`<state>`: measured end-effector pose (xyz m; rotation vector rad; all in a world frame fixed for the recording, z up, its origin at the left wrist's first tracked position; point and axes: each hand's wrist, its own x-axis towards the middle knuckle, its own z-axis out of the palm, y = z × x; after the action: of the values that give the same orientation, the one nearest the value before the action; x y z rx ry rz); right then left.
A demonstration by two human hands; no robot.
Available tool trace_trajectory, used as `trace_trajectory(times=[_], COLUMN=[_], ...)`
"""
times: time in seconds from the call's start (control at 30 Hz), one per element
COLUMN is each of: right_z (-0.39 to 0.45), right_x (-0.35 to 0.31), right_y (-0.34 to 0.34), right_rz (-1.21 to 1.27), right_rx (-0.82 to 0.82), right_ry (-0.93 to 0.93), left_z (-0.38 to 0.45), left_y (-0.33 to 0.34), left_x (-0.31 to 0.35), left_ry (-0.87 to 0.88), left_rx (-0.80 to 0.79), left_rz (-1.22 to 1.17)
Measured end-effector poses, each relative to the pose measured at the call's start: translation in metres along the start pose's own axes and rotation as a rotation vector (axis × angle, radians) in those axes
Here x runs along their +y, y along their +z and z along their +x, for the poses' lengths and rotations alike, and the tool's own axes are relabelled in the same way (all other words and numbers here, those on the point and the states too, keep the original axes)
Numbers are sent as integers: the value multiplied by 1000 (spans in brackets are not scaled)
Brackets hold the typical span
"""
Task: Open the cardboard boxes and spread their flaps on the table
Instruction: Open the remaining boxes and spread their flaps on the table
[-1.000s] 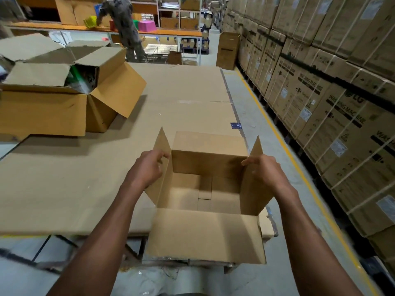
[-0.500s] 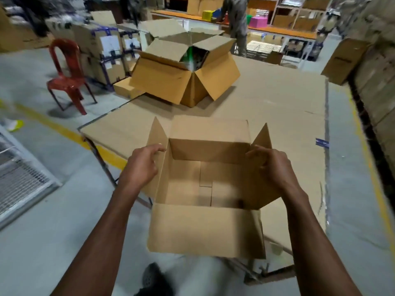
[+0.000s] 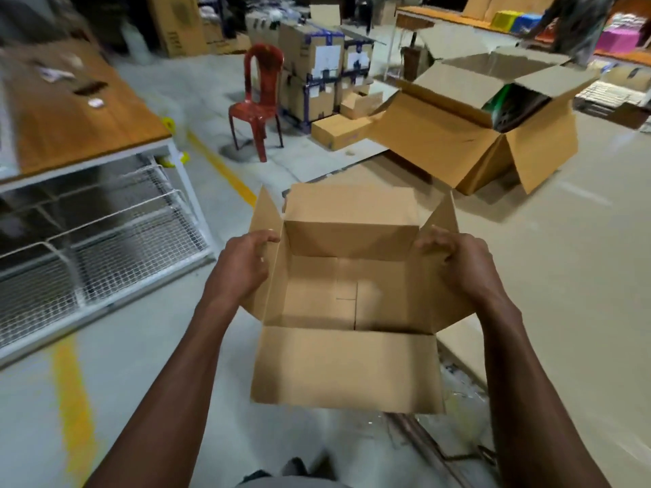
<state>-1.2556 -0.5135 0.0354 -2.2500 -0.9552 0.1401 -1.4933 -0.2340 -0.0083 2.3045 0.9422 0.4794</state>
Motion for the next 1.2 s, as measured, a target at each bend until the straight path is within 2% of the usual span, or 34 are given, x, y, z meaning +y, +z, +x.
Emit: trace_trajectory(times=[0.43,0.67,0.87,1.1,1.2], right_z=[181,321,438,546,590], right_x=[-117,-153,-180,-187,-185], right_y=[114,187,220,256,276], right_rz=[43,104,135,103,129], right_rx=[28,74,103,145,167], right_ry=[-69,-68,-21,87,96], left_z=[161,304,431,580,652], left_y=[-111,-146,-177,-169,-161], left_x=[-99,-131,-157,-197,-209], left_ry=[-11,4,73,101,170], left_rx=[124,173,187,70,26], left_rz=[83,156,185,133,121])
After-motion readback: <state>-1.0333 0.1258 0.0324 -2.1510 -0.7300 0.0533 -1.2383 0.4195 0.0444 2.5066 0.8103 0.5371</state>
